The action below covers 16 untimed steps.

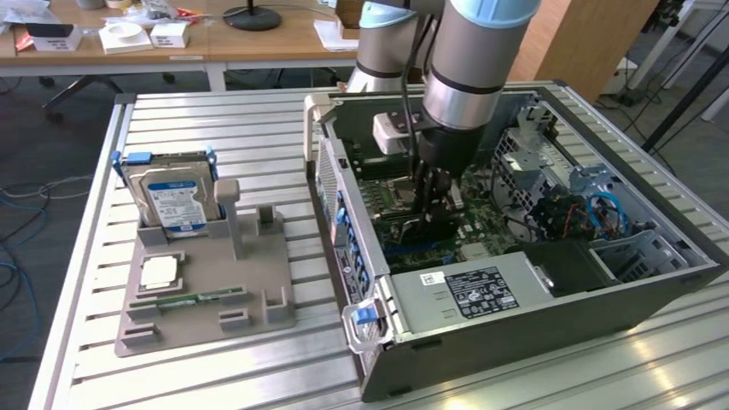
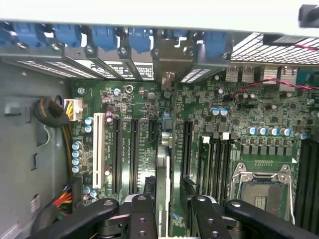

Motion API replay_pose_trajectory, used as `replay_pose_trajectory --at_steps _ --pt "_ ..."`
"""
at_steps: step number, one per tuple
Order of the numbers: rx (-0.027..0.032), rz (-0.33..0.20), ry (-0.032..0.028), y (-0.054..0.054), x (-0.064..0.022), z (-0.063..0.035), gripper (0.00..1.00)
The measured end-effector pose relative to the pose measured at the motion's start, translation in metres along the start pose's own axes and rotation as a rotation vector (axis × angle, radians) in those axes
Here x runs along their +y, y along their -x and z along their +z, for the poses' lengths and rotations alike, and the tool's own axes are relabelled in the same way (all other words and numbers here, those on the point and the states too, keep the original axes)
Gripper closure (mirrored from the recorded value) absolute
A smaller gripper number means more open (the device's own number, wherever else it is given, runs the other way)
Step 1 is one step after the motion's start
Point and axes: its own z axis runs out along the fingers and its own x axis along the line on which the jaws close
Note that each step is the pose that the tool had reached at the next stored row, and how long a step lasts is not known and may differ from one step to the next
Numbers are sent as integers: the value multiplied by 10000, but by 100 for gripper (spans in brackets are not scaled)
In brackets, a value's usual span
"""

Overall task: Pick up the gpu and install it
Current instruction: 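Insert the gpu into the slot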

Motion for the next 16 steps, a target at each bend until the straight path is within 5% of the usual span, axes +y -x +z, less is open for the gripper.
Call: replay_pose_trajectory --at_steps 16 --pt "0 0 0 2 -7 -324 66"
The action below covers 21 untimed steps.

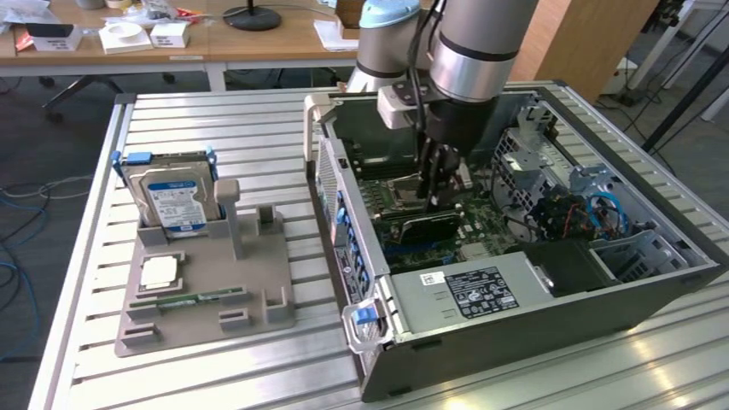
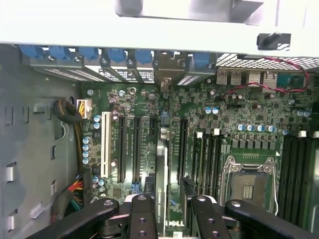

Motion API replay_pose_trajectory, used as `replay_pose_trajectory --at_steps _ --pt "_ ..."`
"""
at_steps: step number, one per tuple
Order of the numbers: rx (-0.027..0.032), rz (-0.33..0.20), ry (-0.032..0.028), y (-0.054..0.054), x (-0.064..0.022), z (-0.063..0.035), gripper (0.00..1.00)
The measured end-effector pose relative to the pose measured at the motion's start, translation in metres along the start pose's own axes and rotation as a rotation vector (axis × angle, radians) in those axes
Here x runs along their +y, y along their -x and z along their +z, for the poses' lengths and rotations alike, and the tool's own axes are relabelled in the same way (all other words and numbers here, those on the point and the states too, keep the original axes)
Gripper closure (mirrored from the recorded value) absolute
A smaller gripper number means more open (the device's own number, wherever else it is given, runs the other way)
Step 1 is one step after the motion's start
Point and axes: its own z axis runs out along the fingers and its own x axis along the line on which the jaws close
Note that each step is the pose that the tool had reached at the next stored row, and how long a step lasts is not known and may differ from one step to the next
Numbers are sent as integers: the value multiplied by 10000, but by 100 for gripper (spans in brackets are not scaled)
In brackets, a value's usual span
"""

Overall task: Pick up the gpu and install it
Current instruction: 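Insert the gpu into the slot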

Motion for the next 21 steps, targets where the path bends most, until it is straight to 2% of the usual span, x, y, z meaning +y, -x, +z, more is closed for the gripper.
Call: replay_pose_trajectory --at_steps 8,15,21 --pt "1 0 0 1 -4 -165 66" --pt "1 0 0 1 -5 -258 66" --pt "0 0 0 1 -6 -268 66"
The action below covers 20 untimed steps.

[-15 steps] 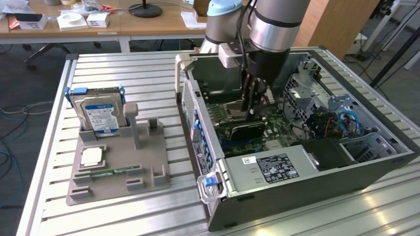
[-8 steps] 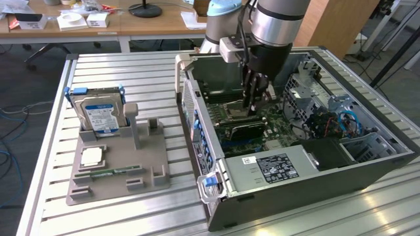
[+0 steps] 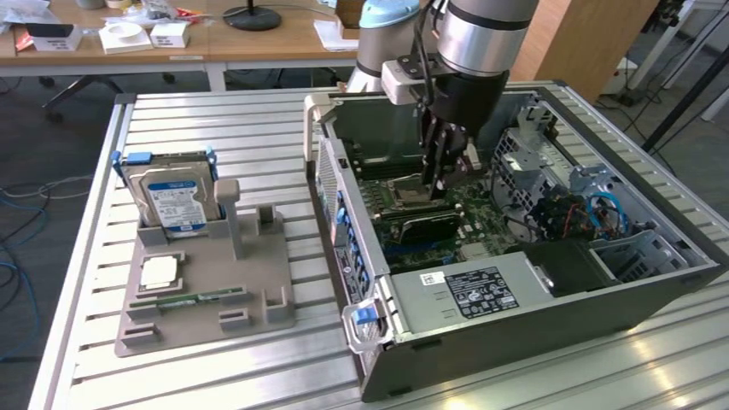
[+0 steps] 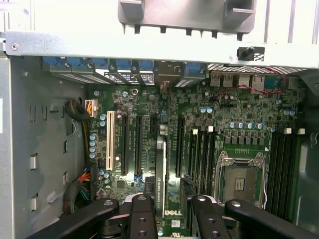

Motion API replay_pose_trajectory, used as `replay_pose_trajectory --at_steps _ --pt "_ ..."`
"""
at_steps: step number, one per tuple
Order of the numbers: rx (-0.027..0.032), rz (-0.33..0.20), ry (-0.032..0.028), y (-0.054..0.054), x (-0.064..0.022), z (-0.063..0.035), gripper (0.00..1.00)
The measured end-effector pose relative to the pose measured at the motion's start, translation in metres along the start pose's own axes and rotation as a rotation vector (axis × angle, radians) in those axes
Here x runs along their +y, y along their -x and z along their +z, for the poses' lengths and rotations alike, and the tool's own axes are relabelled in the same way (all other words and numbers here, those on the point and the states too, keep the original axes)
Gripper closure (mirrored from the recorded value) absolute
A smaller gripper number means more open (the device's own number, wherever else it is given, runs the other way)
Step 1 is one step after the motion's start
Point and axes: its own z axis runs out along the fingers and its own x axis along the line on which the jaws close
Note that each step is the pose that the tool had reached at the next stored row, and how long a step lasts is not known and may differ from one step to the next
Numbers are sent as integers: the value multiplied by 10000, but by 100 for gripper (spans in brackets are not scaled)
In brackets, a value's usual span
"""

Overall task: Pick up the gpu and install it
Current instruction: 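Insert the gpu into the slot, then press down on the gpu until it lock into place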

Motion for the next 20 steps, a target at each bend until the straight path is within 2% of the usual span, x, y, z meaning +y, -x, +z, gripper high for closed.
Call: replay_pose_trajectory --at_steps 12,13,14,16,18,20 --pt "1 0 0 0 0 0 66" --pt "0 0 0 0 0 0 67" --pt "1 0 0 0 0 0 74" --pt "1 0 0 0 0 0 74" --pt "1 0 0 0 0 0 86" --pt "0 0 0 0 0 0 90"
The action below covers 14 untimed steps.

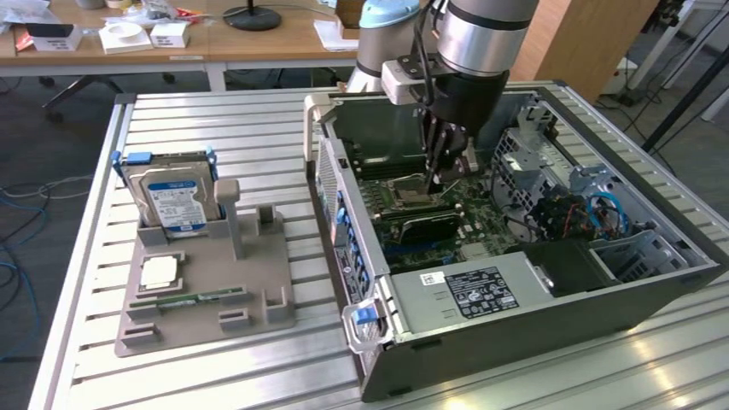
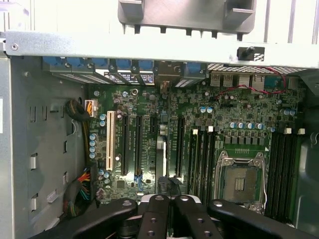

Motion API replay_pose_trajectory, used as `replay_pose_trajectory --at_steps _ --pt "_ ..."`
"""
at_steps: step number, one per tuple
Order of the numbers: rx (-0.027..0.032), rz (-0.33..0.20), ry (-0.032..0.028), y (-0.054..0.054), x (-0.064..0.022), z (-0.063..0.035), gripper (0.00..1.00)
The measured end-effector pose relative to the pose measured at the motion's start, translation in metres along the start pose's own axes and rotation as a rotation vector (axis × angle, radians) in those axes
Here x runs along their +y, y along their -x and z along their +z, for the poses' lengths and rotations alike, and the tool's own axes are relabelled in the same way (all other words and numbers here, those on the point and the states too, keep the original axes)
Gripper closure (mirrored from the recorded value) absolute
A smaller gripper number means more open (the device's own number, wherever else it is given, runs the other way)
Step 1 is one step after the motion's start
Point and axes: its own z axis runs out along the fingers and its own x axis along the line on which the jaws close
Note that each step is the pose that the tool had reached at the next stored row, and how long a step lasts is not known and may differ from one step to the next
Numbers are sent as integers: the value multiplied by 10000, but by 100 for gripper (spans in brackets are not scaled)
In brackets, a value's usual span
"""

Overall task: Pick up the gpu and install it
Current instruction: 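Press down on the gpu until it lock into place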

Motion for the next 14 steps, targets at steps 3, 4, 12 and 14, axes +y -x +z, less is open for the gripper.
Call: replay_pose_trajectory --at_steps 3,4,12,14 --pt "0 0 0 0 0 0 90" --pt "0 -1 0 0 0 0 90" --pt "0 -1 0 0 2 94 90" --pt "-1 -1 -1 0 2 123 90"
